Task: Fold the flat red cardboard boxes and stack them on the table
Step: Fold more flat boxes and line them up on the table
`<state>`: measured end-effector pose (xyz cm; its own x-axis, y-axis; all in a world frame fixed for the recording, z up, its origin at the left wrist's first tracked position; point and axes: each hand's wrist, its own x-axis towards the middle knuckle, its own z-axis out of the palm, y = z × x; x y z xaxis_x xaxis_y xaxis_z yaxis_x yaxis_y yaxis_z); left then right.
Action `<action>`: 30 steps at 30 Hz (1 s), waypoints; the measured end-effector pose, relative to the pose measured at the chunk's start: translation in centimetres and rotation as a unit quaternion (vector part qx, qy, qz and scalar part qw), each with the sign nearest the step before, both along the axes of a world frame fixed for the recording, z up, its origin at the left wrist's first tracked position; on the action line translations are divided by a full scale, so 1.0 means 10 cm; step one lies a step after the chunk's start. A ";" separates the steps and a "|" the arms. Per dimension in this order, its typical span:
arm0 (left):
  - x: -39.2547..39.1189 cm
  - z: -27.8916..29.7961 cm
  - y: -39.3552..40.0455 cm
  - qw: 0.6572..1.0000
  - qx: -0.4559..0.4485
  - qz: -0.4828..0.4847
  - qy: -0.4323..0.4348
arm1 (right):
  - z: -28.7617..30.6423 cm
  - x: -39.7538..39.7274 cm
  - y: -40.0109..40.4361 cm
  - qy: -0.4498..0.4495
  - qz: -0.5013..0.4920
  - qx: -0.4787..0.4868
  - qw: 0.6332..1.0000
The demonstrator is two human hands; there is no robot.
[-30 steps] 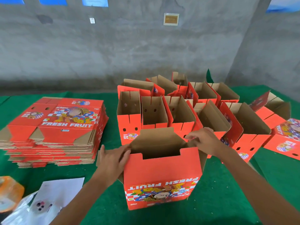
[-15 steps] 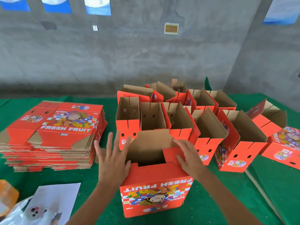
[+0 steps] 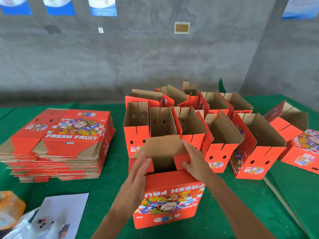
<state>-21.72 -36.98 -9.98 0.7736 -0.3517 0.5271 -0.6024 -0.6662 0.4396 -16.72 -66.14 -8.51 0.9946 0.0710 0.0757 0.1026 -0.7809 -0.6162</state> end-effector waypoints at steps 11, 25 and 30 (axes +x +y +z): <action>0.15 0.06 -0.26 0.971 -0.075 0.190 0.125 | -0.09 -0.02 -0.01 -0.015 -0.013 0.048 0.999; 0.47 0.31 -0.36 0.910 0.142 0.248 0.299 | 0.12 0.04 0.16 0.025 -0.132 0.012 0.991; 0.33 0.17 0.04 0.911 0.072 0.278 0.296 | 0.23 0.03 -0.05 0.355 -0.184 0.179 0.899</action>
<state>-18.42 -36.56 -8.24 0.9871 0.1479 -0.0605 0.1591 -0.8728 0.4614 -16.45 -66.63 -6.17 0.7518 -0.1752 -0.6357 -0.6412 -0.4192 -0.6428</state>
